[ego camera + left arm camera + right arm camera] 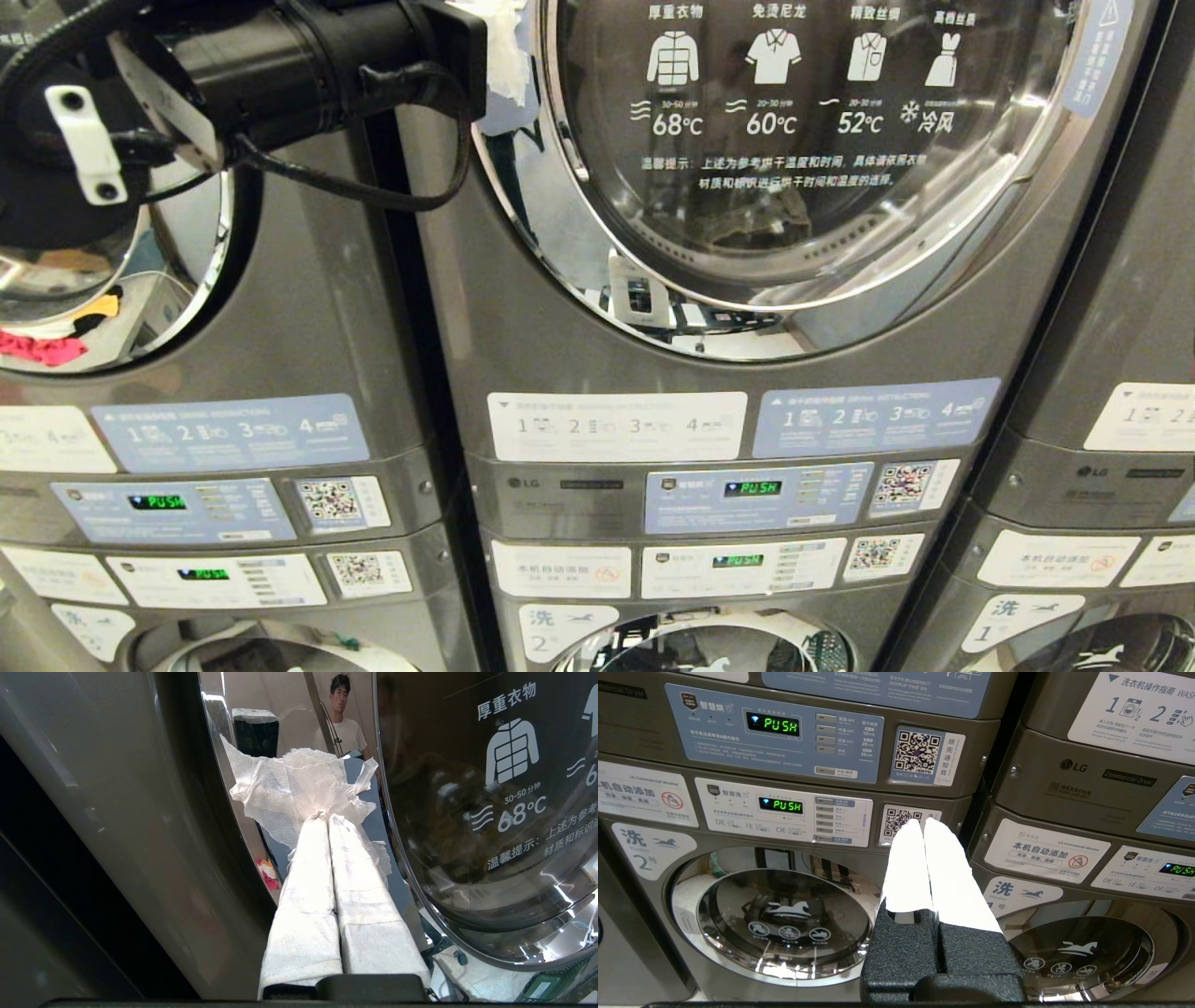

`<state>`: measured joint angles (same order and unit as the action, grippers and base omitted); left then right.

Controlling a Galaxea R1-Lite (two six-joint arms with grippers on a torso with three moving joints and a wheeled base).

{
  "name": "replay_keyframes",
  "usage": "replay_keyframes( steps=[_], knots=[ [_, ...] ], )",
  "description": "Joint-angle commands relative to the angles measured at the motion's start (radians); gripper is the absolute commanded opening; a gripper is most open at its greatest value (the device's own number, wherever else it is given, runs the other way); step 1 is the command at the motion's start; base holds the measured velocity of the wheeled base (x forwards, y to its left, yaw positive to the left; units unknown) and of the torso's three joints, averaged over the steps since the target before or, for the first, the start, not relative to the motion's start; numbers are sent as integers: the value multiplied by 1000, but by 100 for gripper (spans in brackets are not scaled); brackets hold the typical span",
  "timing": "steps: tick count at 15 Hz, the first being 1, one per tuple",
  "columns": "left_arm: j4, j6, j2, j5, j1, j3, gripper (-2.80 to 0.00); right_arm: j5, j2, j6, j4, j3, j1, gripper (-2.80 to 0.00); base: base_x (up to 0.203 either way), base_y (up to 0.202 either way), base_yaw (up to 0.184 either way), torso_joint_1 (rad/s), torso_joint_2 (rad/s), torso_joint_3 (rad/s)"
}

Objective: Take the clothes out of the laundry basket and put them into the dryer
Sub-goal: Close the dryer

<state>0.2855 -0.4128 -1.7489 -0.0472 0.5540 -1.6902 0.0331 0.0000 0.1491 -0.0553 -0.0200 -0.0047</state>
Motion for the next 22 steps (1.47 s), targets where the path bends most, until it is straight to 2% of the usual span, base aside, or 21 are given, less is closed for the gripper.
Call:
replay_keyframes(
  steps=[1, 6, 22],
  knots=[
    [0, -3, -14, -2, -2, -5, -280, 1, 2, 1, 0, 0, 0, -280, 0, 0, 0, 0, 0, 0],
    [-2, -3, -56, -3, -9, -46, -280, 1, 2, -8, 0, 0, 0, -280, 0, 0, 0, 0, 0, 0],
    [-1, -3, -95, -3, -44, -43, -280, 1, 2, -10, 0, 0, 0, -280, 0, 0, 0, 0, 0, 0]
  ],
)
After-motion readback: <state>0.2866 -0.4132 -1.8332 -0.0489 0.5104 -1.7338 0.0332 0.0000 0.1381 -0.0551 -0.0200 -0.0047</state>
